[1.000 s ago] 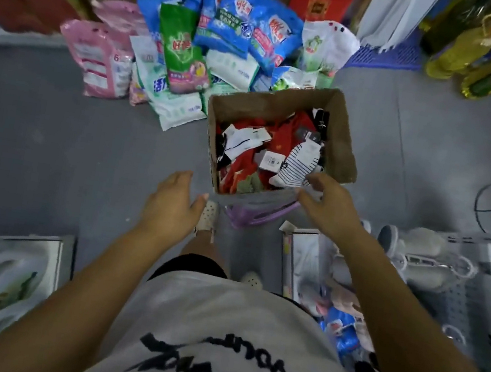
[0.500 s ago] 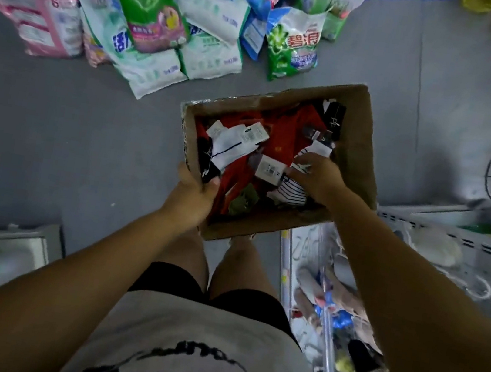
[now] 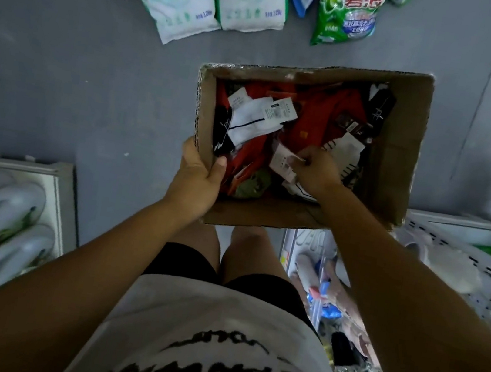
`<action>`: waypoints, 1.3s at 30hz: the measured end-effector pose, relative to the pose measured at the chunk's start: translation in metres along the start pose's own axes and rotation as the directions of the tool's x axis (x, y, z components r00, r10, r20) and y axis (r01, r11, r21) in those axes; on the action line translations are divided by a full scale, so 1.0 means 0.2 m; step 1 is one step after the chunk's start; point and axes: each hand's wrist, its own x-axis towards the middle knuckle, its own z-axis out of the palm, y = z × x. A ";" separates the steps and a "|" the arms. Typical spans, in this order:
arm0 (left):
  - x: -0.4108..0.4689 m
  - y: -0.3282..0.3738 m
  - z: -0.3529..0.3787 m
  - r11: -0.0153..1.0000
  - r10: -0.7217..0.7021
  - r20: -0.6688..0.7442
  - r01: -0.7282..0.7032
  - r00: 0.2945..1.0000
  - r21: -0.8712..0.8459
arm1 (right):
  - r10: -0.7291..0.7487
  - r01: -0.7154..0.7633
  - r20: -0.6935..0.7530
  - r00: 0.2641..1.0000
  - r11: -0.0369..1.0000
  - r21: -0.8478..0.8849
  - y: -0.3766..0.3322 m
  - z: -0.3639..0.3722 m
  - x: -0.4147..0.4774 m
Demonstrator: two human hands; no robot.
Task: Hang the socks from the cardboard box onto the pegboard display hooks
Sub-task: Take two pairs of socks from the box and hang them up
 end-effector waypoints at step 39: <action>-0.22 0.17 0.00 0.901 -0.096 0.186 0.165 0.978 -0.401 | 0.409 -0.201 -0.093 0.908 0.619 0.759 0.23 -0.17 -0.08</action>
